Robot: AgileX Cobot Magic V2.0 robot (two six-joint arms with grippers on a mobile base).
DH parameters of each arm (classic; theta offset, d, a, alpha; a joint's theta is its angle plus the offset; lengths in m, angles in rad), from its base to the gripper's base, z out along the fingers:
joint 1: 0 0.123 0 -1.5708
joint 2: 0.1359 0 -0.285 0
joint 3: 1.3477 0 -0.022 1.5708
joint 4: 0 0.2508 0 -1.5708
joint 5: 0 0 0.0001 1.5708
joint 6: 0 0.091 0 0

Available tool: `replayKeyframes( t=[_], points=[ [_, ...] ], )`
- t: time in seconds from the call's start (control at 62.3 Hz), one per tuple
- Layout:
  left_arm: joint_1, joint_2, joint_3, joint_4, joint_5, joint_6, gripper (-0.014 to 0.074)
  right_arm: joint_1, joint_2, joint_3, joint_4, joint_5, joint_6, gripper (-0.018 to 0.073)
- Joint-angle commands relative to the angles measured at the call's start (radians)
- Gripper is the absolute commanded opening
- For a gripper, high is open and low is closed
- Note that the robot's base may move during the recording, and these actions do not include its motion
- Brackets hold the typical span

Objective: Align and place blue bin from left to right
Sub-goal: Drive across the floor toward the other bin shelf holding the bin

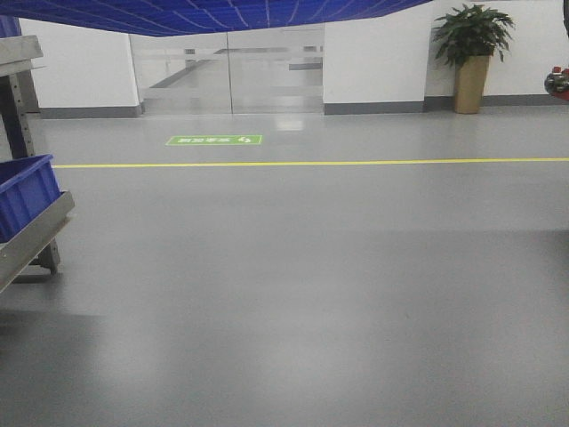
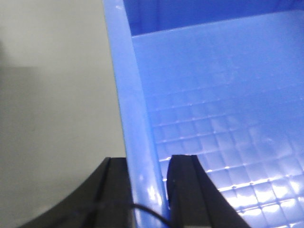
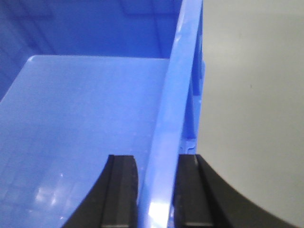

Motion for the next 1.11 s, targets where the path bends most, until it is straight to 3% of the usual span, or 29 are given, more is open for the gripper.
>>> replayKeyframes(
  t=[0.0,1.091],
  points=[
    [-0.008,-0.022,-0.013,0.003,-0.078,0.028,-0.0009,-0.001,-0.027,-0.014,-0.006,-0.098,-0.027,-0.0068],
    [-0.008,-0.022,-0.013,0.003,-0.078,0.028,-0.0009,-0.001,-0.027,-0.014,-0.006,-0.099,-0.027,-0.0068]
  ],
)
